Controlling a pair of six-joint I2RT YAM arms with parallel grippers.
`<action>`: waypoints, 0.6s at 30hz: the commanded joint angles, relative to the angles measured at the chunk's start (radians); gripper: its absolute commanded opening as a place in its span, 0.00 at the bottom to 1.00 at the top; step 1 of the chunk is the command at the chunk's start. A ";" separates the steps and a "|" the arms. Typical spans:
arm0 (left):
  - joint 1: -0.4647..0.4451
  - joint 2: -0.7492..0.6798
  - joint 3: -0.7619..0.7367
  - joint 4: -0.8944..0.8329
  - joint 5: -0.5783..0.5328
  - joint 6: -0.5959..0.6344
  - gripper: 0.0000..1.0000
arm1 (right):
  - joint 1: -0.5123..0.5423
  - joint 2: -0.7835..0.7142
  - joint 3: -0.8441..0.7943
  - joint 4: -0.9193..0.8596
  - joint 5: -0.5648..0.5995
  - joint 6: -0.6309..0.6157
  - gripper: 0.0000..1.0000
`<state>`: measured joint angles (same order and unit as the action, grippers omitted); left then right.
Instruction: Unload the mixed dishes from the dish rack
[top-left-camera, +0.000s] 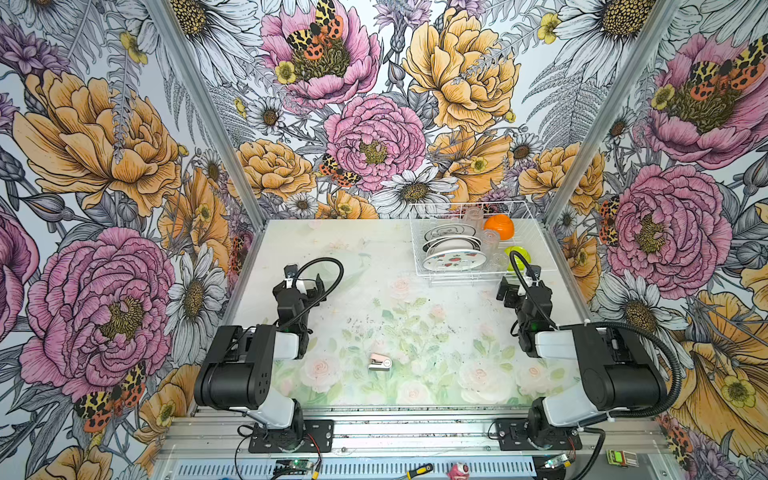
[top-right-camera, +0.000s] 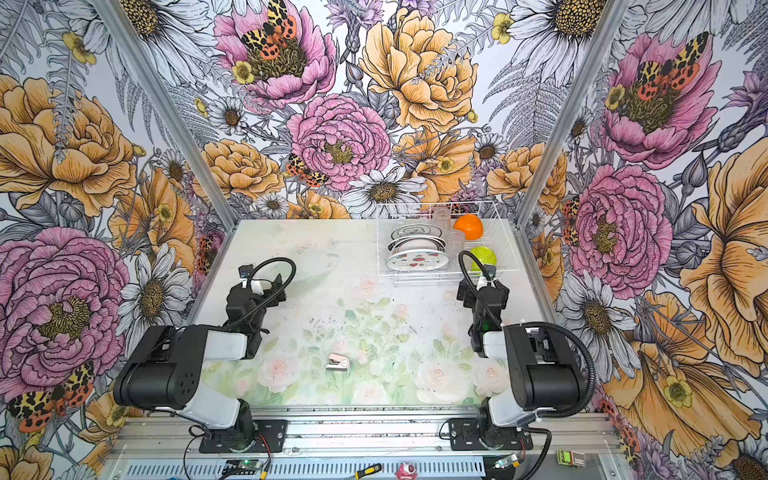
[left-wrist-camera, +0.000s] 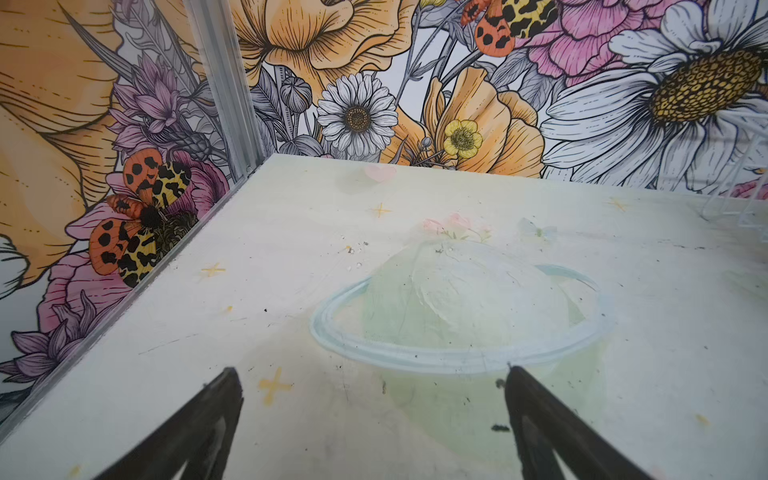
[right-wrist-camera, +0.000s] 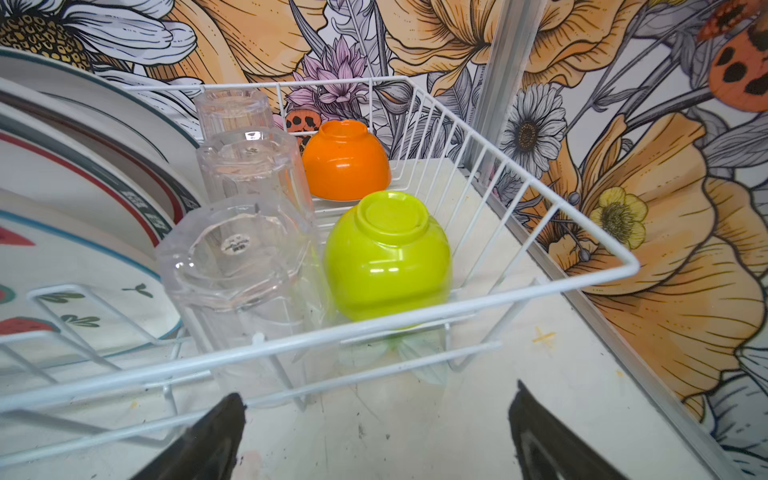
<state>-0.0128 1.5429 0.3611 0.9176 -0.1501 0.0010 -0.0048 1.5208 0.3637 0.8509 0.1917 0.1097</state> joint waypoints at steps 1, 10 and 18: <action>0.001 0.008 0.016 0.022 -0.003 0.013 0.99 | 0.008 0.012 0.018 0.031 0.018 -0.016 0.99; 0.001 0.008 0.016 0.022 -0.003 0.013 0.99 | 0.006 0.013 0.019 0.031 0.019 -0.016 1.00; 0.010 0.008 0.018 0.016 0.015 0.007 0.99 | 0.007 0.013 0.021 0.029 0.019 -0.015 0.99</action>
<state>-0.0109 1.5429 0.3611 0.9173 -0.1493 0.0006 -0.0048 1.5208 0.3637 0.8509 0.1917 0.1097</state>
